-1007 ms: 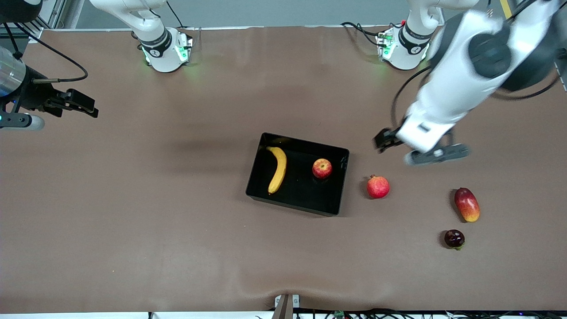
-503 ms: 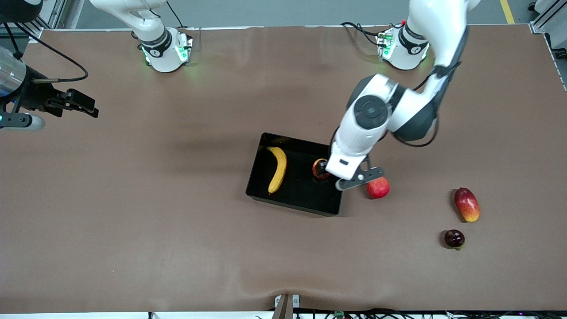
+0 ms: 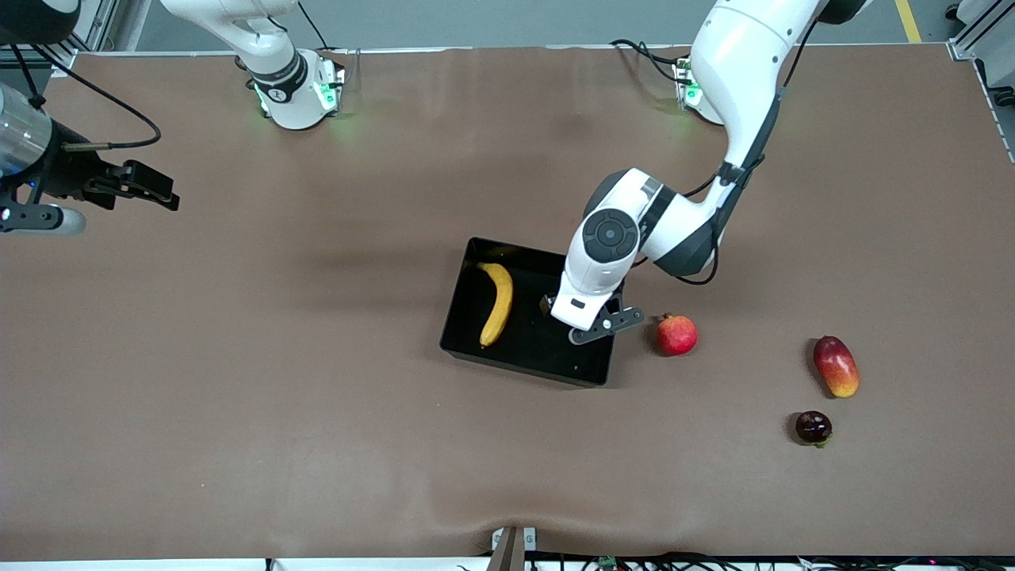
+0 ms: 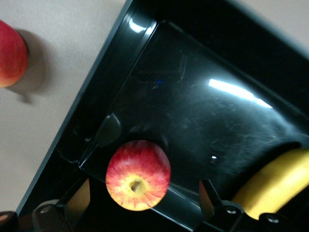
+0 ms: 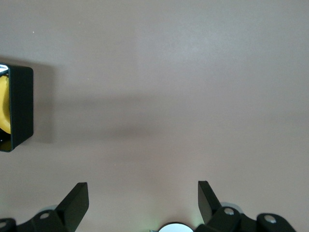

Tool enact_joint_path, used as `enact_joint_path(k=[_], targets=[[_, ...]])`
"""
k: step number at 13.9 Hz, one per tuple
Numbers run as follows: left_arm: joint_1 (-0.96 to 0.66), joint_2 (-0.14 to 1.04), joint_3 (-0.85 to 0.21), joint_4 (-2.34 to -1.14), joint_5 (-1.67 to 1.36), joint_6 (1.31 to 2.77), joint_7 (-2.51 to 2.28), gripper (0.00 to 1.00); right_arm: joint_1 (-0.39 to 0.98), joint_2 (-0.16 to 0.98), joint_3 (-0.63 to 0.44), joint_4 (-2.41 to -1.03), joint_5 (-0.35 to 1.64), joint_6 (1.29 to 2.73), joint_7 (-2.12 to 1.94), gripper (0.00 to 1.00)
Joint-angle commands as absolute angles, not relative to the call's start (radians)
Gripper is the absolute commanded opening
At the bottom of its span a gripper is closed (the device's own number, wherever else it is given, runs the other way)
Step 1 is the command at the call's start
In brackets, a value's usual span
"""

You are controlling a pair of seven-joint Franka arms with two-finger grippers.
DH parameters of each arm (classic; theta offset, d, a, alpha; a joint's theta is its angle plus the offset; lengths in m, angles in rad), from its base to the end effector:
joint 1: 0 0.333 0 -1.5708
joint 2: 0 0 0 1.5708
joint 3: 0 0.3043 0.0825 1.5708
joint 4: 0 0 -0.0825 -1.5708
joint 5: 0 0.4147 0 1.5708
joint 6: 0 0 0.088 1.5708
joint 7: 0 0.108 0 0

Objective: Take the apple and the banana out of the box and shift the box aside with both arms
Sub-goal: 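Lower the left gripper into the tray and grasp the red apple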

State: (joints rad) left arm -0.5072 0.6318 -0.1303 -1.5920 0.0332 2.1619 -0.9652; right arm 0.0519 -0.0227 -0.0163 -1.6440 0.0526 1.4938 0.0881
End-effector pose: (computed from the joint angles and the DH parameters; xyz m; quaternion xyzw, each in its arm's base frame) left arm 0.5751 -0.4119 0.2332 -0.9856 -0.1647 0.0377 0.0027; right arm 0.5669 0.0261 0.5824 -0.9973 0.0258 0.0652 0.0225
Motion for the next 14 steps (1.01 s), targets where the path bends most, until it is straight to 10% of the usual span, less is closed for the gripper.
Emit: enact_joint_path(k=[1, 8, 10, 13, 14], targets=[[-0.514, 0.644, -0.124, -1.608, 0.054, 2.166, -0.988, 1.0, 0.058, -0.032, -0.02, -1.652, 0.061, 1.494, 0.104, 1.0], [-0.534, 0.696, -0.124, -1.608, 0.054, 2.195, -0.991, 1.0, 0.052, -0.032, -0.02, -1.649, 0.061, 1.499, 0.103, 1.0], [-0.535, 0.704, -0.124, -1.606, 0.055, 2.212, -0.989, 0.75, 0.052, -0.032, -0.021, -1.651, 0.061, 1.494, 0.103, 1.0], [-0.534, 0.695, -0.126, -1.6, 0.054, 2.212, -0.989, 0.0, 0.052, -0.032, -0.02, -1.651, 0.061, 1.493, 0.103, 1.0], [-0.534, 0.681, -0.126, -1.595, 0.054, 2.204, -0.988, 0.0, 0.052, -0.032, -0.02, -1.651, 0.061, 1.491, 0.103, 1.0]])
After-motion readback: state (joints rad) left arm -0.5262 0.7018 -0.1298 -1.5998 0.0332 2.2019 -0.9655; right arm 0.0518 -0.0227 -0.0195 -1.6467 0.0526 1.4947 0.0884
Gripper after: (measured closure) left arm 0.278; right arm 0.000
